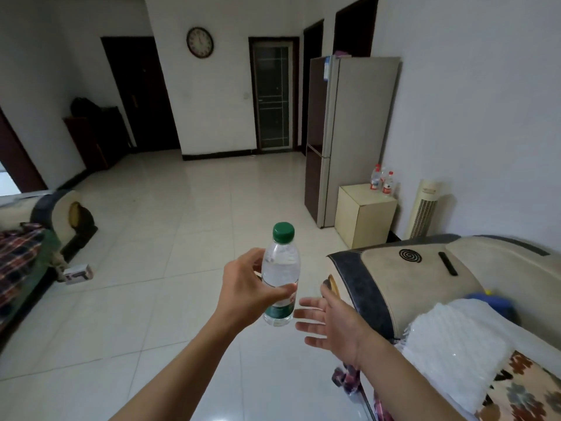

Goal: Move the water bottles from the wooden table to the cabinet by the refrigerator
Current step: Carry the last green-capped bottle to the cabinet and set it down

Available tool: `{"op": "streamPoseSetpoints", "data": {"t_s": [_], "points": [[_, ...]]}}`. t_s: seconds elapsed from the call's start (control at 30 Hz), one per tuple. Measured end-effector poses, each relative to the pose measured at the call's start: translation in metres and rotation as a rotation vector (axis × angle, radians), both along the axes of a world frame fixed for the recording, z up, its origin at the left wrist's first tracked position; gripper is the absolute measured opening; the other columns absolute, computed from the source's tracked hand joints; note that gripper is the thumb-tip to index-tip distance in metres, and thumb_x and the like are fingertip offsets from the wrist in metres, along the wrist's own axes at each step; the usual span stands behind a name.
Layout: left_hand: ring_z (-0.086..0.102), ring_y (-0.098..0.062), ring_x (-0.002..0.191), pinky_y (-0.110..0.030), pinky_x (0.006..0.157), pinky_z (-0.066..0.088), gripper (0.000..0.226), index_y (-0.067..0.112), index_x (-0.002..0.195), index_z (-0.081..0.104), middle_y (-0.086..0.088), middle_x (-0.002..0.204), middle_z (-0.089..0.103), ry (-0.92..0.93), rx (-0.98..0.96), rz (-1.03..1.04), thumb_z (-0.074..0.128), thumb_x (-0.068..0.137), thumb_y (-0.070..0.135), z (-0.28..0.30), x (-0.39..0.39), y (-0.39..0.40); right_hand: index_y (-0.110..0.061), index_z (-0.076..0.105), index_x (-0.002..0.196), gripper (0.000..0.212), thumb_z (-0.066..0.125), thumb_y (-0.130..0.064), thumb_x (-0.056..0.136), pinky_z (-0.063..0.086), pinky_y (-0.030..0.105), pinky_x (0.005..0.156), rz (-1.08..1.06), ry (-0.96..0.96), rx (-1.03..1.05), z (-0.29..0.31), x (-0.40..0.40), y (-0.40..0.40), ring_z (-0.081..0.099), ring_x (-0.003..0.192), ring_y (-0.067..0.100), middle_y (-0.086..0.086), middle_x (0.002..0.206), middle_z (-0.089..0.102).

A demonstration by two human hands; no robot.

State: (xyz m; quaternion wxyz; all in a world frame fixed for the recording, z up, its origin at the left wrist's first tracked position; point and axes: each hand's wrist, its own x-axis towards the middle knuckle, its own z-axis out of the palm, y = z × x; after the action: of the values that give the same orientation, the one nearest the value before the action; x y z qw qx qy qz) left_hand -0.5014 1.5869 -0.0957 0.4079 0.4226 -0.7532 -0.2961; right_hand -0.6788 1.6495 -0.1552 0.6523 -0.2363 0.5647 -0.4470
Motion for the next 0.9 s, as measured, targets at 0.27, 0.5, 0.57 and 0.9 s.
{"op": "streamPoseSetpoints", "data": {"t_s": [0.27,0.5,0.57,0.9], "points": [[0.066,-0.003,0.085,-0.015,0.068,0.055,0.055,0.025,0.103,0.066,0.015,0.092,0.069,0.012,-0.01,0.007,0.092,0.056,0.033,0.021,-0.081,-0.098,-0.018,0.065,0.118,0.058,0.033,-0.061,0.097,0.047,0.044,0.096,-0.053,-0.012,-0.057,0.017,-0.077,-0.089,0.061,0.113,0.027,0.004,0.116,0.07],[0.066,-0.006,0.086,-0.016,0.069,0.056,0.053,0.025,0.103,0.065,0.013,0.092,0.068,0.021,0.014,-0.071,0.091,0.058,0.036,0.02,-0.127,-0.181,-0.015,0.067,0.116,0.054,0.043,-0.059,0.095,0.048,0.048,0.094,-0.147,-0.063,-0.063,0.017,-0.122,-0.153,0.061,0.114,0.033,0.01,0.118,0.07],[0.065,-0.005,0.088,-0.015,0.07,0.056,0.054,0.025,0.106,0.064,0.014,0.094,0.068,0.035,0.012,-0.09,0.091,0.059,0.034,0.019,-0.135,-0.209,-0.015,0.067,0.116,0.054,0.043,-0.058,0.095,0.049,0.047,0.091,-0.173,-0.04,-0.067,0.017,-0.129,-0.179,0.061,0.114,0.033,0.01,0.118,0.07],[0.065,-0.004,0.088,-0.012,0.068,0.054,0.057,0.026,0.108,0.064,0.014,0.096,0.067,0.116,0.038,-0.125,0.088,0.059,0.039,0.007,-0.127,-0.375,-0.014,0.066,0.117,0.058,0.04,-0.061,0.095,0.049,0.042,0.083,-0.204,0.05,-0.026,0.025,-0.118,-0.34,0.062,0.108,0.031,0.012,0.114,0.07]]}}
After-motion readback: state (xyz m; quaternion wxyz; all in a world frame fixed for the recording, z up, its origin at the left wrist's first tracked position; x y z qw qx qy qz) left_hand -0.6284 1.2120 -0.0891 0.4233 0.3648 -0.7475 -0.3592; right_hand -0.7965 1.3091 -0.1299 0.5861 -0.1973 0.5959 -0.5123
